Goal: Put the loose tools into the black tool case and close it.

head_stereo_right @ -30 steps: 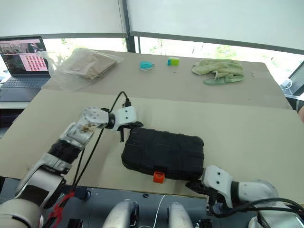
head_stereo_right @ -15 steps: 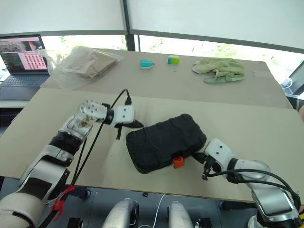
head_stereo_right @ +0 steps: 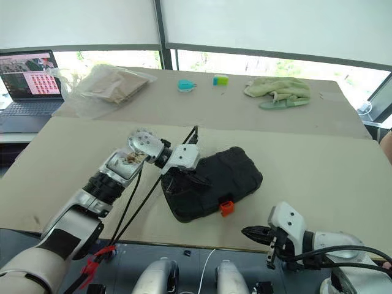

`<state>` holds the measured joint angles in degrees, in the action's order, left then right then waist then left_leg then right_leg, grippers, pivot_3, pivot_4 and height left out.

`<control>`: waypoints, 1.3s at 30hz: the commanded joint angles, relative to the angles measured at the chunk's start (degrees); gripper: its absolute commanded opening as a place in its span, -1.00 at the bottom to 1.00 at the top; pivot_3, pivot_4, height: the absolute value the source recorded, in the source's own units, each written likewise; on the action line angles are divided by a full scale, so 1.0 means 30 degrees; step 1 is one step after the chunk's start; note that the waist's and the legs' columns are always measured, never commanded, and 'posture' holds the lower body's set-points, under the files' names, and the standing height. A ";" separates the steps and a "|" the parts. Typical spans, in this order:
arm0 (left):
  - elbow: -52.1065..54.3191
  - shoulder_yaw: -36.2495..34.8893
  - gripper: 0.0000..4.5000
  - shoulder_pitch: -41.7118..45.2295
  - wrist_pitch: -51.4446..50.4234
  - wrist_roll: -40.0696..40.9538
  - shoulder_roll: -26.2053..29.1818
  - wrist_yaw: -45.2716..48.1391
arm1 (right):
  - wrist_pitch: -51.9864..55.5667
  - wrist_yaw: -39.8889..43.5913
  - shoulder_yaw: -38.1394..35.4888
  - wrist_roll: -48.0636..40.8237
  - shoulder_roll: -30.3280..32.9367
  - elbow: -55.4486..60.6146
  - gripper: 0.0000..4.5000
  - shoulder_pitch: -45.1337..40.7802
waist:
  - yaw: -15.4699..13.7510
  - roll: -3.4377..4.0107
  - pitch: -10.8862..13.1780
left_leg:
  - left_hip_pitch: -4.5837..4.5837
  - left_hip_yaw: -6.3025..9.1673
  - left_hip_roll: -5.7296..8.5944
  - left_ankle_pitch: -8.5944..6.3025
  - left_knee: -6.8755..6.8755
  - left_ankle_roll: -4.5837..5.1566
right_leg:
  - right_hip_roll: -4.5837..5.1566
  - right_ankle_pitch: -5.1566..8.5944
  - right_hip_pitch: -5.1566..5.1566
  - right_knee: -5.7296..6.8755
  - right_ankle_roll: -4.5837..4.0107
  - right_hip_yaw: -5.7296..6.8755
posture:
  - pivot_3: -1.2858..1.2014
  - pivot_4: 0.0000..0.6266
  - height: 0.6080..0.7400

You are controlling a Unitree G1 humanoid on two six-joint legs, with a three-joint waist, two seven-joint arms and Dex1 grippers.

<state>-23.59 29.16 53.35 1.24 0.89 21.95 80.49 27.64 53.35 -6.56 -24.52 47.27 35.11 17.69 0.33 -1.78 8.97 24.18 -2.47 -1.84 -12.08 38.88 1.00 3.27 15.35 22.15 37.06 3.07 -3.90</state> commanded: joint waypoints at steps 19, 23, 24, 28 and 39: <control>-0.2042 0.0750 -0.97 -0.0939 0.2730 -0.2090 -0.0502 -0.0449 | 0.0361 -0.2252 0.3683 0.1804 -0.3069 -0.1958 -1.00 -0.5822 | 0.0030 -0.0092 -0.0276 | -0.0007 -0.0025 -0.0022 0.0001 0.0000 0.0001 | 0.0001 -0.0075 0.0008 0.0014 -0.0123 -0.0007 | 0.03 -0.52 1.00; -0.2079 0.0692 -0.97 -0.1058 0.2921 -0.2121 -0.0534 -0.0425 | 0.0870 -0.2291 0.2767 0.0523 -0.3275 -0.0679 -1.00 -0.5679 | 0.0197 -0.0092 -0.0276 | -0.0007 -0.0018 -0.0038 0.0001 -0.0013 0.0001 | -0.0012 -0.0073 0.0021 0.0020 -0.0130 -0.0008 | 0.03 -0.52 1.00; -0.2109 0.0685 -0.97 -0.1085 0.2967 -0.2135 -0.0568 -0.0447 | 0.1111 -0.2443 0.2478 0.0175 -0.3397 -0.0360 -1.00 -0.5661 | 0.0223 -0.0091 -0.0276 | -0.0004 -0.0015 -0.0042 0.0001 -0.0017 0.0001 | -0.0018 -0.0072 0.0027 0.0020 -0.0133 -0.0008 | 0.03 -0.52 1.00; -0.2150 0.0691 -0.97 -0.1113 0.3047 -0.2164 -0.0682 -0.0453 | 0.1877 -0.2962 0.2087 -0.0229 -0.3470 0.0062 -1.00 -0.5679 | 0.0284 -0.0088 -0.0278 | -0.0010 0.0007 -0.0052 0.0001 -0.0026 0.0001 | -0.0029 -0.0070 0.0029 0.0021 -0.0137 -0.0014 | 0.03 -0.52 1.00; -0.0762 -0.0686 -0.97 -0.1469 0.0165 -0.0684 0.0360 0.0243 | 0.2377 -0.1901 0.0446 -0.0759 -0.1125 0.1331 -1.00 -0.4431 | 0.0159 -0.0084 -0.0279 | -0.0003 0.0010 -0.0035 0.0000 -0.0025 0.0001 | -0.0003 -0.0030 0.0024 0.0015 -0.0069 -0.0013 | 0.03 -0.52 1.00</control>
<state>-25.94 26.87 51.13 7.84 -1.28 20.05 78.10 34.23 46.12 0.23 -24.06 41.77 35.65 3.76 0.80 -2.03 8.13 24.19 -2.43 -1.94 -12.08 38.79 1.00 3.28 15.25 22.26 37.11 2.85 -3.96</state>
